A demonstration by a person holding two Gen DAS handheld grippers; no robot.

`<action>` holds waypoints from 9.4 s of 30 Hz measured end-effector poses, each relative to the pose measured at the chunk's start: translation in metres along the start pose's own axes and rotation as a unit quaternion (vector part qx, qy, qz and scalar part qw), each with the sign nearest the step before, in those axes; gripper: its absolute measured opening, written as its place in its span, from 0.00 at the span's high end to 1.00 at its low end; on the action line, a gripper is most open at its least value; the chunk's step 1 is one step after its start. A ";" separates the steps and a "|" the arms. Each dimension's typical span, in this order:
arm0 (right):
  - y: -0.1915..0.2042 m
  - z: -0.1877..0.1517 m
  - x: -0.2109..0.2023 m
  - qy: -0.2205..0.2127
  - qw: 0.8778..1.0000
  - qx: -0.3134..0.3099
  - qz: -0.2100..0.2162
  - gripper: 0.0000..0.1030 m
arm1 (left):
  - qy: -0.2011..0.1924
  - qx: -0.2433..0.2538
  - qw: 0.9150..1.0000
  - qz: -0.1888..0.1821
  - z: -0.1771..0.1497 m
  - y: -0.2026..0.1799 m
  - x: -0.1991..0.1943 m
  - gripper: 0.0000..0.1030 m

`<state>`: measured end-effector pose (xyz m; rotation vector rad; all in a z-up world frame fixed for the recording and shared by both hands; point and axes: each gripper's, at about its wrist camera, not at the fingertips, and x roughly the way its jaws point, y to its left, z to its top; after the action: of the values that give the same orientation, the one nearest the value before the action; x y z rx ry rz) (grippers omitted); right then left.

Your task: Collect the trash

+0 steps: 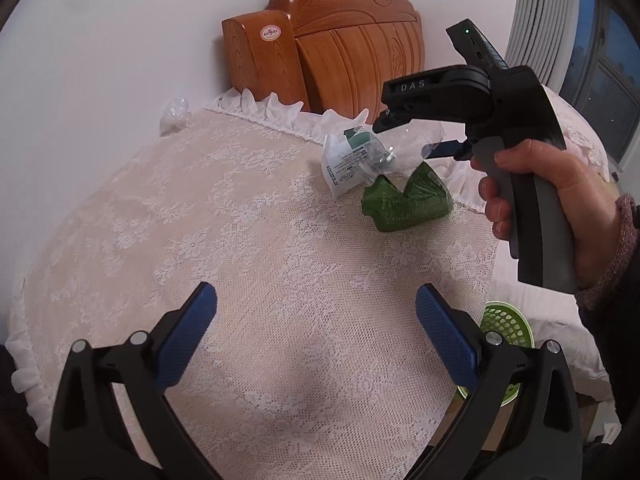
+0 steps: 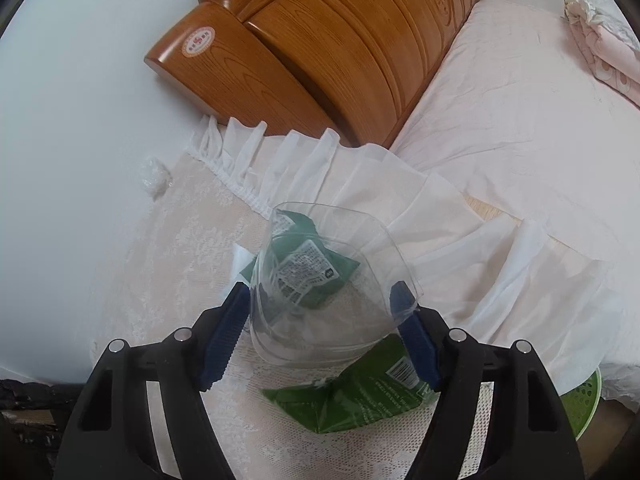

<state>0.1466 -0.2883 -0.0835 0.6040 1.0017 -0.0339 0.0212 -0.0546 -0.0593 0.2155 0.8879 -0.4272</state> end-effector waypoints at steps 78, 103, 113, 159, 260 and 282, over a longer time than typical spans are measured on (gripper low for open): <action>0.000 -0.134 -0.166 -0.025 0.978 -0.205 -0.042 0.30 | -0.030 0.047 0.996 -0.070 -0.006 -0.051 -0.052 0.70; -0.269 -0.187 -0.265 -0.039 0.987 -0.004 -0.154 0.30 | 0.127 0.277 0.933 -0.193 -0.046 -0.336 0.052 0.70; -0.298 -0.181 -0.261 -0.024 0.987 0.015 -0.155 0.30 | 0.118 0.276 0.933 -0.201 -0.043 -0.361 0.052 0.14; -0.235 -0.170 -0.164 0.063 0.987 -0.076 -0.127 0.03 | 0.049 0.071 0.995 -0.057 -0.003 -0.206 -0.006 0.08; 0.133 0.032 0.071 0.075 0.969 -0.237 -0.009 0.42 | 0.033 -0.286 0.937 0.201 0.222 0.238 0.292 0.71; 0.136 0.019 0.043 0.064 0.962 -0.264 0.012 0.42 | 0.003 -0.241 0.951 0.194 0.174 0.192 0.180 0.92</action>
<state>0.2253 -0.1730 -0.0477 0.1294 1.0739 0.2909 0.3289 0.0073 -0.0919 -0.0622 0.9037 0.1621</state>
